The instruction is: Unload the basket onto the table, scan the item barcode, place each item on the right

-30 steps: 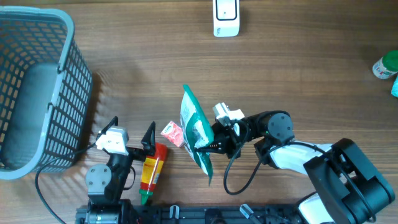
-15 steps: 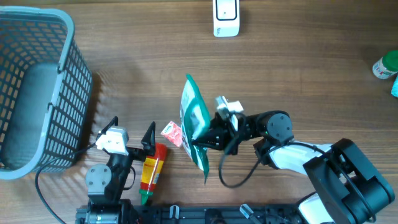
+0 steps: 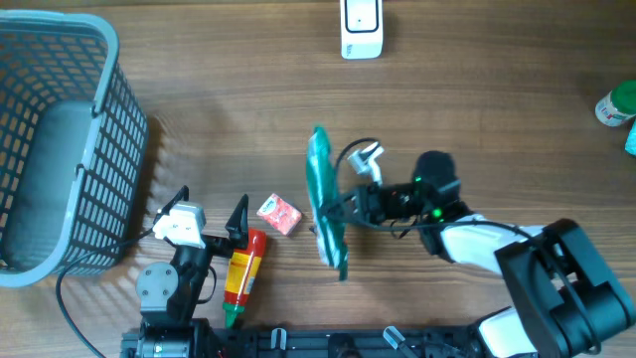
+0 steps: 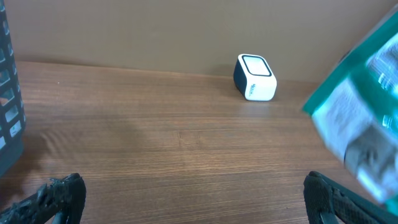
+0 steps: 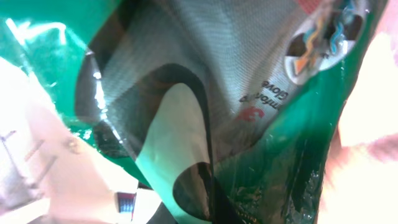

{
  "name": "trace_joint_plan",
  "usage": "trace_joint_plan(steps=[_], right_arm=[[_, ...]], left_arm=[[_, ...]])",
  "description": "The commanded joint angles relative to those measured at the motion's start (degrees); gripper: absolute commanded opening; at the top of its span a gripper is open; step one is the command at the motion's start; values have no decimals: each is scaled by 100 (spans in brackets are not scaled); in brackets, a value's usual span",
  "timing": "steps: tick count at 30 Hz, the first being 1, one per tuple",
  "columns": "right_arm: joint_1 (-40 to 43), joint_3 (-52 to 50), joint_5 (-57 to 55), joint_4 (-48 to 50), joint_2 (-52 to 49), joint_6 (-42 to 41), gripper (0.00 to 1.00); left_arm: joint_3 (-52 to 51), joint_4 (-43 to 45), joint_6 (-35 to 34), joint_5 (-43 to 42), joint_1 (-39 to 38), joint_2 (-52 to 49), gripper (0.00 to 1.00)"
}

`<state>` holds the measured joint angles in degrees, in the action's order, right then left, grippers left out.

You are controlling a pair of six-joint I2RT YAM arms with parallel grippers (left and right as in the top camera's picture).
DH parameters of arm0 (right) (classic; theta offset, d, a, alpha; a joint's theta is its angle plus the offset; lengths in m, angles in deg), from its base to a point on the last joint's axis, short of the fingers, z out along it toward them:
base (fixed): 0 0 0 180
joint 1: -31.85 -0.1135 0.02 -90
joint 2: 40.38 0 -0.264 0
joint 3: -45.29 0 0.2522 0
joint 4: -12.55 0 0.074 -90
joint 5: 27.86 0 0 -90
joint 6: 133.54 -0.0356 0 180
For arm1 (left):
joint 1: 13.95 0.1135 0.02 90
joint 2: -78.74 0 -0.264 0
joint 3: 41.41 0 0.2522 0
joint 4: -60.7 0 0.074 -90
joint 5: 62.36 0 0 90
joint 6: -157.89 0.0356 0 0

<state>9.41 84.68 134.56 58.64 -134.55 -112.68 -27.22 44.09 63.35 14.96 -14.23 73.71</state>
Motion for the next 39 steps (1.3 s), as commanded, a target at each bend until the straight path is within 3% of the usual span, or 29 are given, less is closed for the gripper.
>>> trace_joint_plan(steps=[1, 6, 12, 17, 22, 24, 28, 30, 34, 39], right_arm=[[398, 26, 428, 859, 87, -232, 5], [437, 28, 1104, 1436, 245, -575, 5], [844, 31, 901, 1298, 247, 433, 4], [1585, 118, -280, -1434, 249, 2634, 5], [1840, 546, -1569, -5066, 573, 4905, 5], [1843, 1051, -2122, -6660, 1058, 5523, 5], [1786, 2144, -3373, -8719, 1961, 5908, 5], [1674, 2586, -4144, -9315, 2264, 5873, 5], [1394, 2791, -5893, -9506, 2354, 5464, 5], [1025, 2833, -6216, -9082, 1556, 5366, 5]], left_arm=[[-9, -44, 114, 57, -22, 9, 100], [-9, -42, 114, 57, -22, 9, 100], [-9, -42, 114, 57, -22, 9, 100], [-9, -44, 114, 57, -22, 9, 100], [-9, -42, 114, 57, -22, 9, 100], [-9, -42, 114, 57, -22, 9, 100], [-9, -44, 114, 57, -22, 9, 100], [-9, -42, 114, 57, -22, 9, 100], [-9, -44, 114, 57, -22, 9, 100], [-9, -44, 114, 57, -22, 9, 100]])
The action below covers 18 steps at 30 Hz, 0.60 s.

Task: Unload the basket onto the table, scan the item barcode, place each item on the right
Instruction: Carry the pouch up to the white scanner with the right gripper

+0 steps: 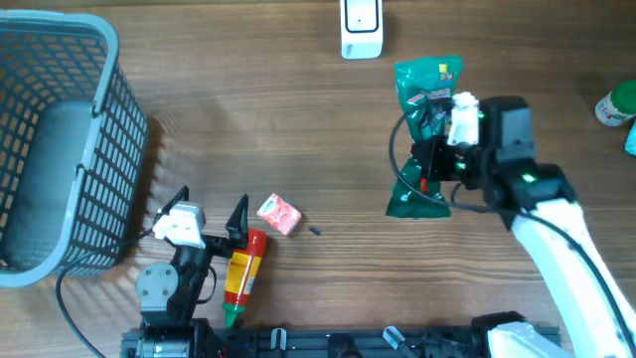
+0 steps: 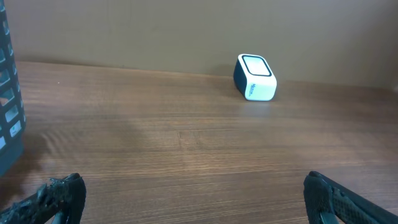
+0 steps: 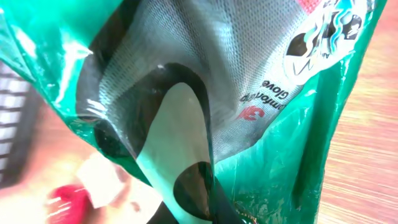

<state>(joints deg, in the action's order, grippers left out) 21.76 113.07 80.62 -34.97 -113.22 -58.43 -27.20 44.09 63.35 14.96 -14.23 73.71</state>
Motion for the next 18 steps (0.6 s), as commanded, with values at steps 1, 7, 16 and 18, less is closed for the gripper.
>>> trace_joint_plan(steps=[1, 7, 16, 18], right_arm=[[-278, 57, -863, 409, -800, -92, 5], [-498, 1338, -1303, 514, -2535, -160, 4], [-527, 4433, -1419, 11, -5066, -138, 4], [-529, 5034, -1421, 9, -5582, -160, 5]], left_arm=[[-11, -44, 114, 57, -22, 9, 100], [-11, -44, 114, 57, -22, 9, 100], [-11, -42, 114, 57, -22, 9, 100], [-11, -44, 114, 57, -22, 9, 100]])
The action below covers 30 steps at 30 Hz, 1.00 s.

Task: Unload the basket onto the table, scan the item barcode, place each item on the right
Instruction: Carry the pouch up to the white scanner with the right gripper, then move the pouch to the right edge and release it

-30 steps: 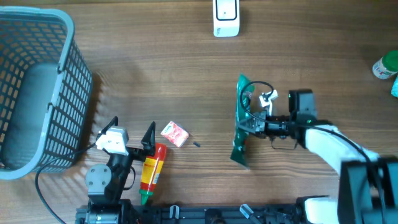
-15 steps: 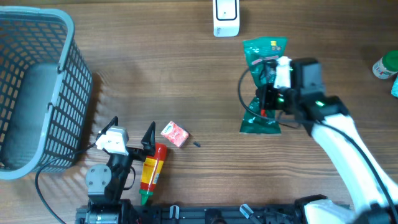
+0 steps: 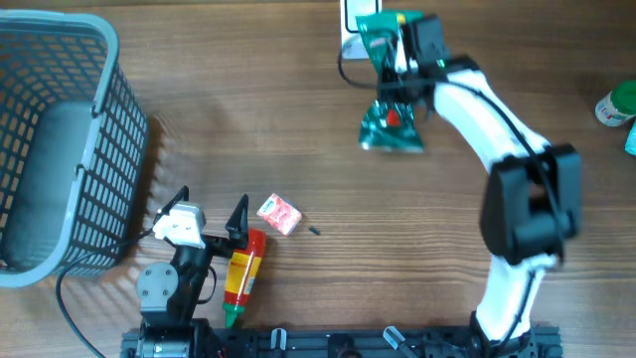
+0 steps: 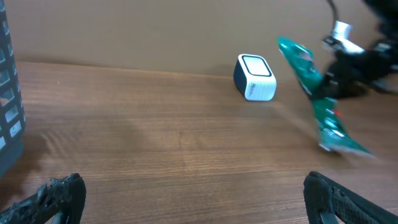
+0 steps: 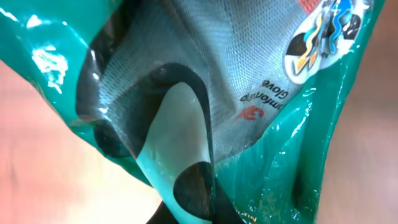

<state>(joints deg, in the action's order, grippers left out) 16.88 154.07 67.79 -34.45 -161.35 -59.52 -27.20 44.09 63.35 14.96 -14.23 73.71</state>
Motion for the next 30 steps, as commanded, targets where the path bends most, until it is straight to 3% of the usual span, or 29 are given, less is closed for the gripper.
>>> trace_joint_plan(steps=[1, 7, 18, 30], right_arm=[[-42, 1217, -136, -39, -1001, -57, 5], [-125, 2474, -221, 111, -1840, -133, 5], [-345, 2496, -780, 221, -1880, -225, 5], [313, 2767, -949, -2120, -1353, 413, 5]], left_arm=[[-11, -42, 114, 57, -22, 9, 100], [-11, -42, 114, 57, -22, 9, 100], [-11, -42, 114, 57, -22, 9, 100], [-11, -42, 114, 57, -22, 9, 100]])
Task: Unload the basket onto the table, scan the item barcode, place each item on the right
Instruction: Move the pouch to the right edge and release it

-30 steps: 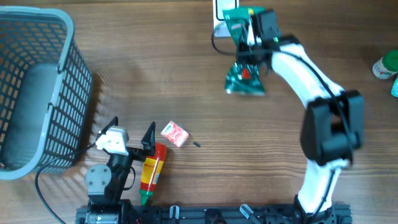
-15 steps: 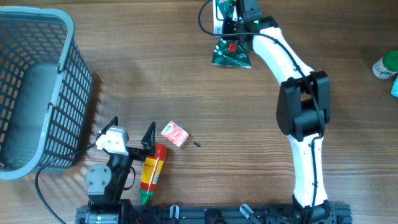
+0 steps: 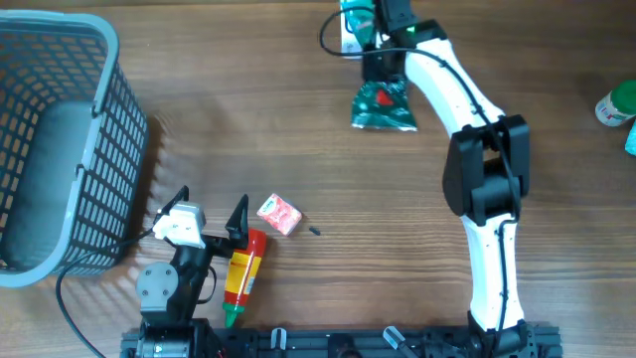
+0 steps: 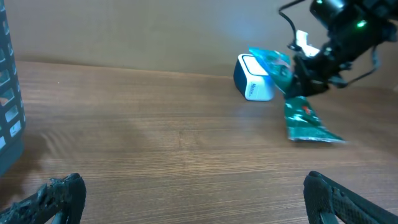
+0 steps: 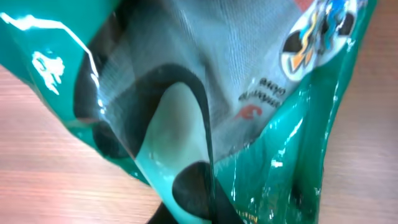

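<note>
The green glove package hangs from my right gripper, which is shut on its upper part at the table's far edge. The package's top lies against the white barcode scanner, whose window faces it; from overhead only a sliver of the scanner shows. In the right wrist view the package fills the frame and hides the fingers. My left gripper rests open at the near left, its fingertips wide apart with nothing between them.
A grey mesh basket stands at the left. A red and yellow bottle lies beside my left gripper, with a small red packet just past it. A green and white item sits at the right edge.
My right gripper has moved a little left along the far edge with the package. The package's top, which stood apart to the right of the scanner, is now up against it. The left arm is unchanged.
My right gripper first held the package edge-on over the table's middle. Then it held it further right and back, face up. Then it was at the far edge beside the scanner, and now the package is against the scanner. The left gripper stayed open and still.
</note>
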{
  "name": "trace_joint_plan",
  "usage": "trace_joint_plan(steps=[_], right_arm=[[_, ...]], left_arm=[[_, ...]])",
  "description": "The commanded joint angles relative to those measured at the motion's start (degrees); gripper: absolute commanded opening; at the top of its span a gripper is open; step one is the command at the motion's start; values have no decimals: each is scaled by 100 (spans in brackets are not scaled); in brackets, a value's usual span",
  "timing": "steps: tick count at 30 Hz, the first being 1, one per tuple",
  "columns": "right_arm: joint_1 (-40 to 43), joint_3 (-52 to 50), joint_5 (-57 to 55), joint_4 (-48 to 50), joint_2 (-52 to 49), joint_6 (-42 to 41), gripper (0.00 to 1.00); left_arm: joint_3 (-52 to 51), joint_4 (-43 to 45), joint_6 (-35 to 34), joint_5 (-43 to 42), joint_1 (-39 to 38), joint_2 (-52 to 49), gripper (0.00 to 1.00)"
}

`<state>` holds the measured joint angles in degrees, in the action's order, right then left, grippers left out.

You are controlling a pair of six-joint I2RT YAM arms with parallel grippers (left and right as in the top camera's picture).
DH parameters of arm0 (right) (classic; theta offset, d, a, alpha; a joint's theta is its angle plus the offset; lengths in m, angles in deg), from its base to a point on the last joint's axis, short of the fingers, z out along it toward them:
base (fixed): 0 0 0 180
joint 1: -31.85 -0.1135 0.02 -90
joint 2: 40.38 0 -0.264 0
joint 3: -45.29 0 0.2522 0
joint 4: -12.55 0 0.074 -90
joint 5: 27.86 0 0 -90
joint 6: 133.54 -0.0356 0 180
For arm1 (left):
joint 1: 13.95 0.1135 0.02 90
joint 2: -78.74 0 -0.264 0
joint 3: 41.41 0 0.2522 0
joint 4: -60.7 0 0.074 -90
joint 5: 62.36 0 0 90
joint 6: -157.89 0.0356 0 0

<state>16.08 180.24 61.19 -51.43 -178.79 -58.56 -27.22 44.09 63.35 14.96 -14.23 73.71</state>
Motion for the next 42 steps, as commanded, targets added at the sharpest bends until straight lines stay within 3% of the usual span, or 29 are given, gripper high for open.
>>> trace_joint_plan(steps=[1, 5, 11, 19, 22, 30, 37, 42], right_arm=[[514, 151, -407, -625, 433, 321, 5], [1104, 133, -1049, -1447, 450, 286, 5], [1742, 127, -1071, -2205, 599, -175, 5], [2608, 127, -2472, -3488, 1333, -2876, 4], [2909, 127, -2472, -3521, 1510, -3283, 4], [3919, -177, -2474, -3871, 1563, -5342, 4], [4940, -1174, -2450, -3047, 1563, -5423, 4], [5403, -1989, -2020, -1399, 1563, -4004, 4]], left_arm=[[-9, -42, 114, 57, -22, 9, 100], [-9, -44, 114, 57, -22, 9, 100], [-9, -42, 114, 57, -22, 4, 100], [-9, -44, 114, 57, -22, 4, 100], [-9, -42, 114, 57, -22, 4, 100], [-9, -44, 114, 55, -22, 4, 100], [-9, -44, 114, 57, -22, 4, 100], [-9, -44, 114, 57, -22, 4, 100]])
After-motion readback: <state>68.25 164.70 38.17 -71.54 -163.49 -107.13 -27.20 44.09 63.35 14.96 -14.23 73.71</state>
